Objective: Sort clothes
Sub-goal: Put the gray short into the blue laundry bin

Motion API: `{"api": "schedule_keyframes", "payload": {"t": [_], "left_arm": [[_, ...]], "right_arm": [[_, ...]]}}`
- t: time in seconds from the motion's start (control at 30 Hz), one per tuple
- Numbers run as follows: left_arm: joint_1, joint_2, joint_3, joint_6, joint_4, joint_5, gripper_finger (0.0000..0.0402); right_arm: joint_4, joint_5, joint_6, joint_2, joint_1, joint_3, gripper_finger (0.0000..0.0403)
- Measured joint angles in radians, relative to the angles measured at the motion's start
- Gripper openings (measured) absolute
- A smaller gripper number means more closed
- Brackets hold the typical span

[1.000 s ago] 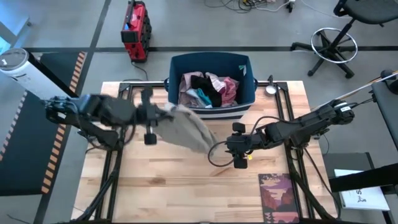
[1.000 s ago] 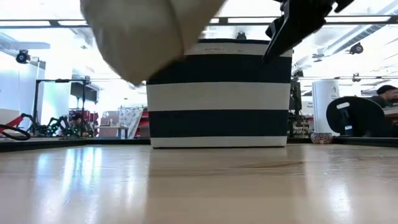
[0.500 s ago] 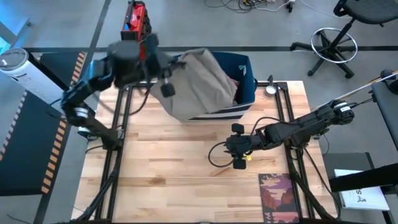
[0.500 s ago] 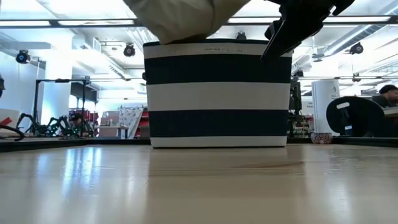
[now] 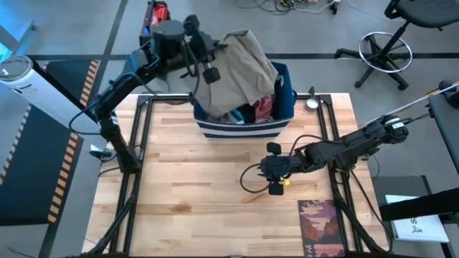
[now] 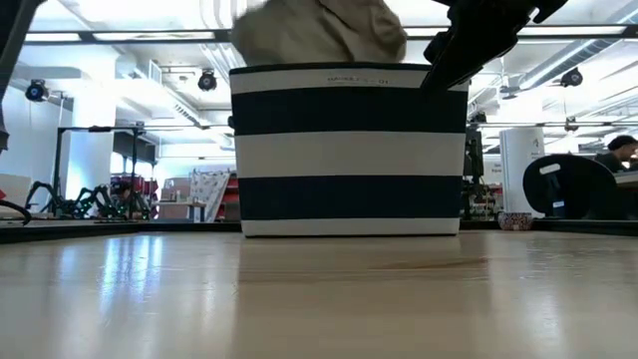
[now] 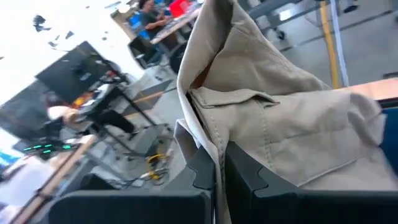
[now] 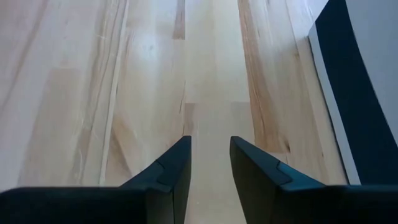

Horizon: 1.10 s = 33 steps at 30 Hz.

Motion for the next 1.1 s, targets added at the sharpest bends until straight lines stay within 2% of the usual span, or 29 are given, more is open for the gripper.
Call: {"api": "schedule_keyframes", "payload": {"t": [0.17,0.43,0.7,0.87,1.0,1.1], "left_arm": [[0.024,0.039,-0.001,-0.034,0.007,0.070,0.0000],[0.030,0.148,-0.007,-0.066,-0.043,0.102,0.0000],[0.055,0.277,-0.037,-0.120,-0.085,0.221,0.0000],[0.086,0.305,-0.133,-0.157,-0.073,0.335,0.0000],[0.109,0.296,-0.279,-0.200,0.006,0.447,0.0000],[0.115,0.291,-0.387,-0.218,0.082,0.474,0.0000]], "right_arm": [[0.012,0.000,-0.008,0.000,0.000,0.000,0.0100],[0.017,0.000,-0.010,0.000,0.000,-0.001,0.0084],[0.017,-0.001,-0.014,0.000,0.000,-0.003,0.0069],[0.018,-0.001,-0.010,0.000,0.000,-0.015,0.0064],[0.024,-0.001,-0.008,0.000,0.000,-0.029,0.0065],[0.024,-0.001,0.000,0.000,0.000,-0.032,0.0071]]}}
